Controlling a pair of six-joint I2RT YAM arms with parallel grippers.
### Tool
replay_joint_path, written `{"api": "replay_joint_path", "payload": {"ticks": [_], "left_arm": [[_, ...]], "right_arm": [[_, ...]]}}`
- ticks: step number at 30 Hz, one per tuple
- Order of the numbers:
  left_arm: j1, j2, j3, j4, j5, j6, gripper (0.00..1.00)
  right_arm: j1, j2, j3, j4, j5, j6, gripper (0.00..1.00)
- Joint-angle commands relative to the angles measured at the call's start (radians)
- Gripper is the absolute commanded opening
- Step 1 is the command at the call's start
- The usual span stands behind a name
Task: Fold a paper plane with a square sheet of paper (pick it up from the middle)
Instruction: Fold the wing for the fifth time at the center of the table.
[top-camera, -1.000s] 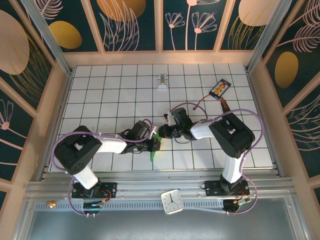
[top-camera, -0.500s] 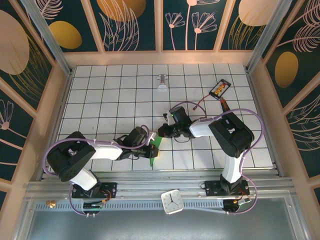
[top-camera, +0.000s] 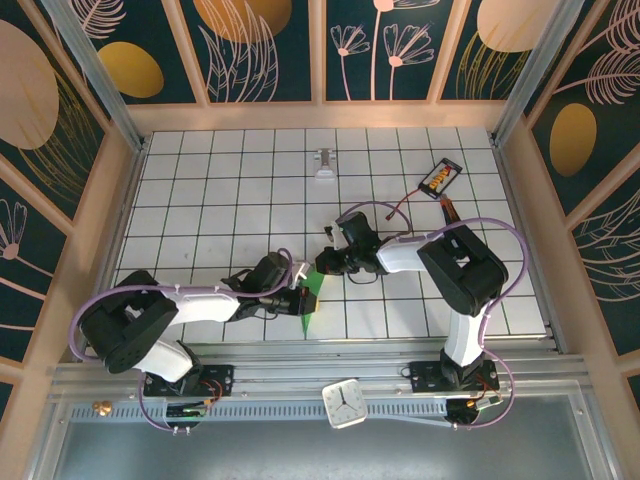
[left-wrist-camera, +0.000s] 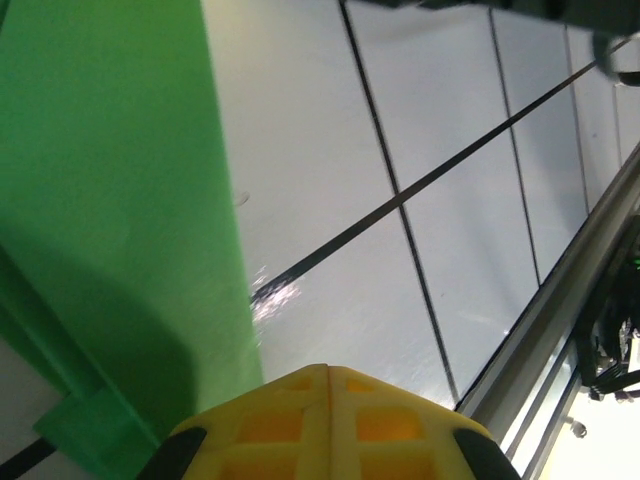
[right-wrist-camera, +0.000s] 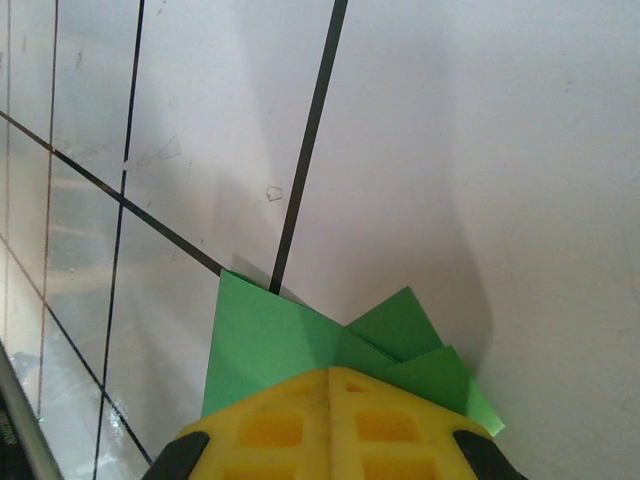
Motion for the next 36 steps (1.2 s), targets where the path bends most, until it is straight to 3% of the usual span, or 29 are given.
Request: {"api": "replay_joint_path", "payload": {"ticks": [1,13,20,36], "left_arm": [[-0.003,0.003,0.009,-0.015,0.007,-0.048,0.00],[-0.004,0.098,0.031,-0.061,0.042,-0.006,0.00],[-0.026,0.060,-0.009,-0.143,0.082,0.032,0.00],[-0.071,-0.036,-0.102,-0.189,0.127,-0.013,0.00]], "right_arm": [[0.021,0.068,-0.047,-0.165,0.218,-0.035,0.00],[0.020,0.084,-0.057,-0.166,0.227,-0.019,0.00],[0.013,0.092,-0.048,-0.194,0.238,-0.015,0.00],[0.013,0.108,-0.028,-0.237,0.256,-0.021,0.00]]}}
